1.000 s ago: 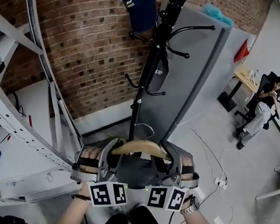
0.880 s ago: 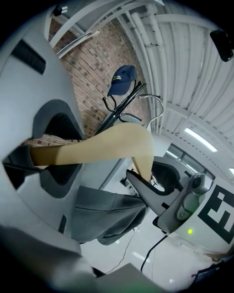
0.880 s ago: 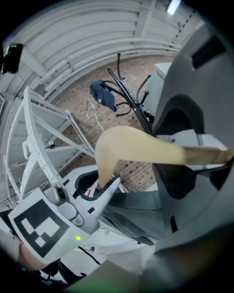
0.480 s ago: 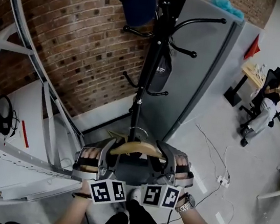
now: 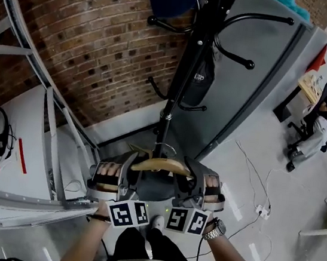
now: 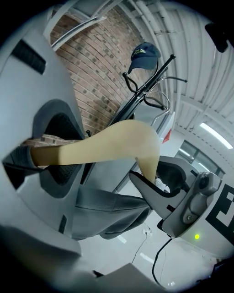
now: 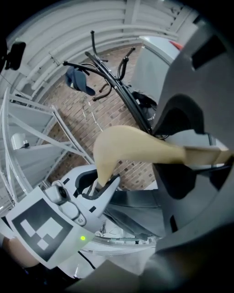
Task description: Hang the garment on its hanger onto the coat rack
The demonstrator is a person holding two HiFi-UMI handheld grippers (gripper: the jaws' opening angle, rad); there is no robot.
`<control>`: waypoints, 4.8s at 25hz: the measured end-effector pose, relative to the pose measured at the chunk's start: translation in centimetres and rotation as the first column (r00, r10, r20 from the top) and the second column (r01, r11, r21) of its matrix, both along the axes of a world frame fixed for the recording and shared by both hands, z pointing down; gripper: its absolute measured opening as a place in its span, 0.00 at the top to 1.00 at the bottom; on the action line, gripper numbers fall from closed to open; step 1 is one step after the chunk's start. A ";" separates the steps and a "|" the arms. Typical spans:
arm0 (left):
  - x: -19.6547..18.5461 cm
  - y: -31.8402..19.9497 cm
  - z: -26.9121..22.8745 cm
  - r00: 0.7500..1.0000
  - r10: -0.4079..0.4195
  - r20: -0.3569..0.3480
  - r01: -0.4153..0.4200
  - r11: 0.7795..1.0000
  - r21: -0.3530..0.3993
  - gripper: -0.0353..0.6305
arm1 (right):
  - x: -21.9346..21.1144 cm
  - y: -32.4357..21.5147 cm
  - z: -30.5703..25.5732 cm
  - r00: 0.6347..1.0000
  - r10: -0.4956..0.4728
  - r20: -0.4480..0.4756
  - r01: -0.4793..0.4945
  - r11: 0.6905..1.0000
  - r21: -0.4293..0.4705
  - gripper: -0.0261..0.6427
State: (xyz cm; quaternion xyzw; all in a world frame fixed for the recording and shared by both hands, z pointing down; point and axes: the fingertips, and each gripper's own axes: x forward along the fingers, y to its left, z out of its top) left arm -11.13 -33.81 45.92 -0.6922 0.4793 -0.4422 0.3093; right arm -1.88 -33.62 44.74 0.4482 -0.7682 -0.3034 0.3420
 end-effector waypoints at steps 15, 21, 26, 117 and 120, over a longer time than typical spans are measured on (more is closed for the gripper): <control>-1.3 -8.0 9.6 1.000 0.026 -0.006 -0.027 0.998 -0.061 0.78 | -1.0 -7.5 9.4 0.994 0.100 -0.045 -0.103 0.992 -0.070 0.73; -1.3 -10.7 12.6 1.000 0.020 -0.007 -0.021 0.996 -0.090 0.78 | -0.9 -10.0 12.7 0.991 0.122 -0.050 -0.127 0.987 -0.096 0.73; -1.3 -12.4 15.0 0.999 0.037 0.020 -0.035 0.995 -0.098 0.78 | -0.9 -11.4 15.0 0.988 0.143 -0.050 -0.148 0.983 -0.111 0.73; -1.4 8.3 -11.7 0.461 0.079 -0.884 -0.142 0.990 0.014 0.94 | -3.5 9.3 -13.2 0.624 -0.125 0.771 0.251 0.967 -0.046 0.92; -1.9 8.0 -11.5 0.464 0.075 -0.882 -0.138 0.990 0.012 0.94 | -3.6 9.0 -13.1 0.617 -0.126 0.777 0.243 0.969 -0.036 0.92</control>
